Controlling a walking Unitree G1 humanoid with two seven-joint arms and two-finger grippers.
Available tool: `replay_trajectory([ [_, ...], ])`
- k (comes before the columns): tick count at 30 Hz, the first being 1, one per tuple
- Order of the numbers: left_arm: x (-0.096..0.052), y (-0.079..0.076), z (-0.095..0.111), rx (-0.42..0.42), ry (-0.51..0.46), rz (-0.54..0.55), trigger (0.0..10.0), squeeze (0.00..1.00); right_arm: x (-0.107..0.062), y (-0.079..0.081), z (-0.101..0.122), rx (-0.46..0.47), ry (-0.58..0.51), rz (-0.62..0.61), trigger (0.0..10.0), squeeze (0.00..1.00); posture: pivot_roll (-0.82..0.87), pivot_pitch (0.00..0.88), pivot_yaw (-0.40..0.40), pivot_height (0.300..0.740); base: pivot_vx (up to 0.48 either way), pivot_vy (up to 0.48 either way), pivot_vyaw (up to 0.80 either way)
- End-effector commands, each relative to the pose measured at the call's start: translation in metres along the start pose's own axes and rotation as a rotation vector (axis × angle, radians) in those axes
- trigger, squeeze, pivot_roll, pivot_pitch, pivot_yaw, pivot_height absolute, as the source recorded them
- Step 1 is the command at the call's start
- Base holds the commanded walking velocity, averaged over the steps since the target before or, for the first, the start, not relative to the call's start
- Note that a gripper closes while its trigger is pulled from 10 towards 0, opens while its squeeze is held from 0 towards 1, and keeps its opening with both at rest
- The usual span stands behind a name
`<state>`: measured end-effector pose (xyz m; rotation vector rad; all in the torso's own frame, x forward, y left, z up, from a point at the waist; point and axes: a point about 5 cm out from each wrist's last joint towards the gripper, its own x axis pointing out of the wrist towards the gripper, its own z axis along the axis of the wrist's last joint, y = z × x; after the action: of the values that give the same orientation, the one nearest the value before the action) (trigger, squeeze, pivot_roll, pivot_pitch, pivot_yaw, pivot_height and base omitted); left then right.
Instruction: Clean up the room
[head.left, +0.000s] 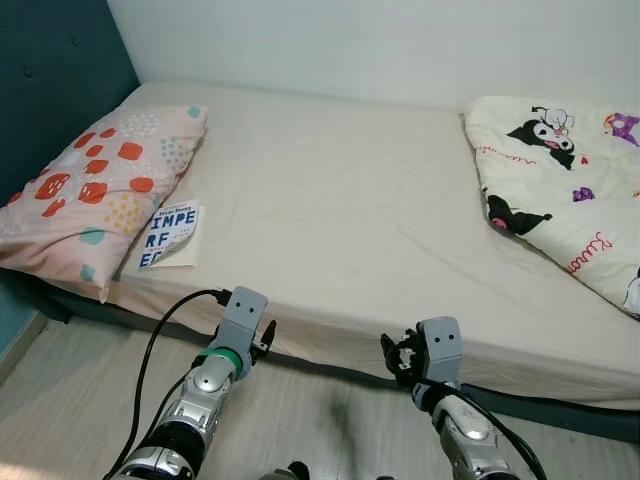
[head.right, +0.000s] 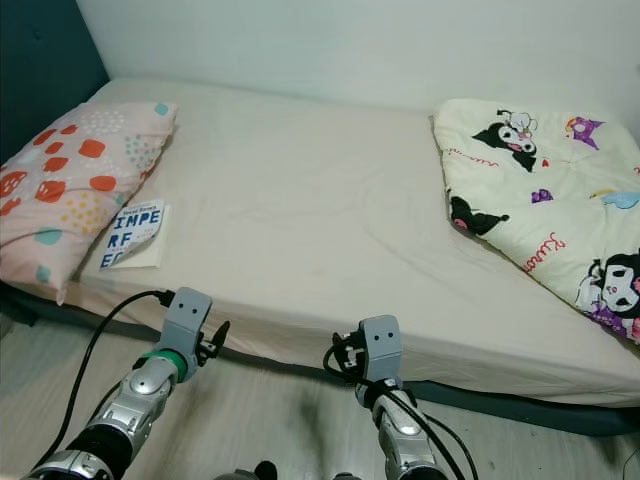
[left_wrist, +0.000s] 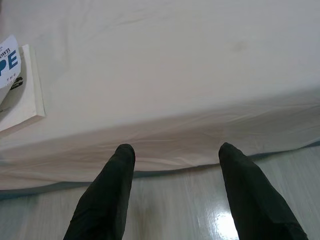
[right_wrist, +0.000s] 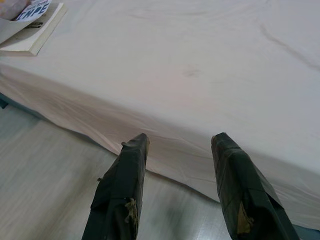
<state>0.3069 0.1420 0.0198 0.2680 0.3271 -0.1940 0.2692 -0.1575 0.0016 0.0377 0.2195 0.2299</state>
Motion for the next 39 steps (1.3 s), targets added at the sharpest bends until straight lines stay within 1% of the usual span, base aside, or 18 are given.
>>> replay_trajectory([
  [1, -0.002, -0.0016, -0.0061, 0.001, 0.024, -0.007, 10.0, 0.0, -0.0018, 0.0009, -0.0026, 0.01, 0.005, 0.0, 10.0, 0.0, -0.02, 0.044, 0.053, 0.74, 0.0, 0.0, 0.0],
  [8, -0.002, -0.0013, -0.0058, 0.0, 0.021, -0.006, 10.0, 0.0, -0.0015, 0.002, -0.0028, -0.002, 0.007, -0.003, 10.0, 0.0, -0.02, 0.044, 0.053, 0.74, 0.0, 0.0, 0.0],
  [29, -0.0026, -0.0011, -0.0045, -0.017, 0.003, -0.01, 10.0, 0.0, -0.0022, 0.0043, -0.0045, 0.004, 0.011, 0.007, 10.0, 0.0, -0.02, 0.047, 0.055, 0.74, 0.0, 0.0, 0.0],
  [35, -0.0024, -0.0016, -0.0044, -0.005, 0.004, -0.015, 10.0, 0.0, -0.0023, 0.0045, -0.0046, 0.006, 0.011, 0.008, 10.0, 0.0, -0.02, 0.047, 0.056, 0.74, 0.0, 0.0, 0.0],
  [39, -0.0026, -0.0024, -0.003, 0.012, -0.012, -0.026, 10.0, 0.0, -0.0024, 0.0044, -0.0047, 0.006, 0.011, 0.009, 10.0, 0.0, -0.02, 0.047, 0.057, 0.74, 0.0, -0.093, 0.0],
])
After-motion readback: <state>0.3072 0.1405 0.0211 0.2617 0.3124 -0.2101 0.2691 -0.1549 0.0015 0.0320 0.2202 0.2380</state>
